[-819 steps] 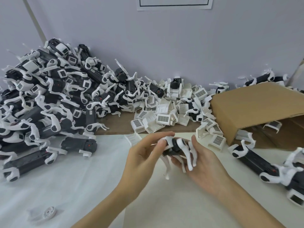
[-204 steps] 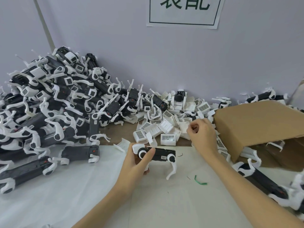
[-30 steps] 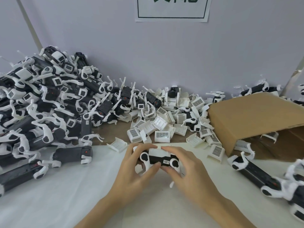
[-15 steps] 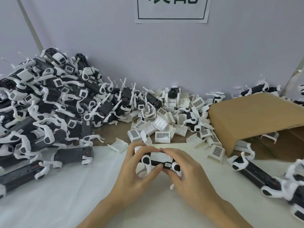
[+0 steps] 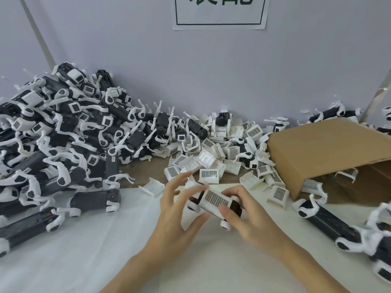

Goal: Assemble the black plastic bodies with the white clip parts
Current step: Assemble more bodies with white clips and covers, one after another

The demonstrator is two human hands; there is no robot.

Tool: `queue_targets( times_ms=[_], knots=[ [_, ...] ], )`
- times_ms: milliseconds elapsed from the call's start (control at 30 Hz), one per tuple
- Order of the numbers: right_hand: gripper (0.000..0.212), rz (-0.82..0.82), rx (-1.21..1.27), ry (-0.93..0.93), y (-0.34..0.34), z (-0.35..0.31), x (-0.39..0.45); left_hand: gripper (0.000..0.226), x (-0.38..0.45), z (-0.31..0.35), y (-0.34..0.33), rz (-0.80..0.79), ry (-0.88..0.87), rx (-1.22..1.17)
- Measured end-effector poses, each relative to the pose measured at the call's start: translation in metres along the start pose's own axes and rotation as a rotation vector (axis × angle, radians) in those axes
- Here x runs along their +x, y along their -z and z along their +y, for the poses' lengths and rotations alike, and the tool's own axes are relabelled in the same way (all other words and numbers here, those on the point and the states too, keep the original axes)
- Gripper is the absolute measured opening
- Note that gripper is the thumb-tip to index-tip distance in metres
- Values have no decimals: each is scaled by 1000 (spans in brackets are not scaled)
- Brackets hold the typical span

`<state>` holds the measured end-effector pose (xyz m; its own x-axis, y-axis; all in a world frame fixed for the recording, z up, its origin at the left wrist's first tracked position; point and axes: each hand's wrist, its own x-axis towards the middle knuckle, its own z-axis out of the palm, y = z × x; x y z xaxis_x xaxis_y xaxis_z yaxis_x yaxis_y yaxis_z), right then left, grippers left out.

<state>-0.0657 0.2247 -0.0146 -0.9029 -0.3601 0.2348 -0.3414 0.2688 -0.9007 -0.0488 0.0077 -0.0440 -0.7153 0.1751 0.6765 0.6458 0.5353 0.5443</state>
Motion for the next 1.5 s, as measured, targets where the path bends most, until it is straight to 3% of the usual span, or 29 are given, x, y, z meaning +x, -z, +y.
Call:
queue_targets(
  times_ms=[67, 167, 233, 400, 500, 600, 733, 867, 1000, 1167, 1267, 1333, 1500],
  knots=[
    [16, 41, 14, 24, -4, 1, -1, 64, -1, 1, 2, 21, 175, -140],
    [35, 97, -320, 141, -14, 7, -6, 61, 1, 0, 7, -53, 397, -374],
    [43, 93, -344, 158, -18, 9, -8, 48, 1, 0, 8, -76, 375, -357],
    [33, 159, -351, 182, -20, 10, -5, 22, 1, 3, 5, -34, 292, -277],
    [31, 123, -296, 155, -19, 9, -3, 27, 3, 6, 4, -10, 343, -304],
    [14, 109, 5, 89, -14, 4, 0, 51, 2, 7, 4, -40, 306, -270],
    [22, 77, 243, -22, -3, 1, 3, 59, -1, 9, 3, -55, 248, -203],
    [29, 17, 244, -60, -9, 1, 1, 53, 0, 10, 5, -117, 247, -323],
    [33, -19, 352, -54, -15, 4, 2, 57, 2, 12, 6, 9, 239, -292],
    [39, -15, 263, -17, -20, 10, 3, 61, 4, 12, 5, 53, 246, -289],
    [35, -17, 211, -13, -21, 13, 2, 47, 2, 11, 4, 65, 260, -349],
    [33, 4, 171, -12, -20, 16, 3, 38, 1, 10, 7, 66, 330, -468],
    [37, 97, 179, -1, -19, 14, 1, 41, 8, 3, 14, 37, 529, -713]
  ],
)
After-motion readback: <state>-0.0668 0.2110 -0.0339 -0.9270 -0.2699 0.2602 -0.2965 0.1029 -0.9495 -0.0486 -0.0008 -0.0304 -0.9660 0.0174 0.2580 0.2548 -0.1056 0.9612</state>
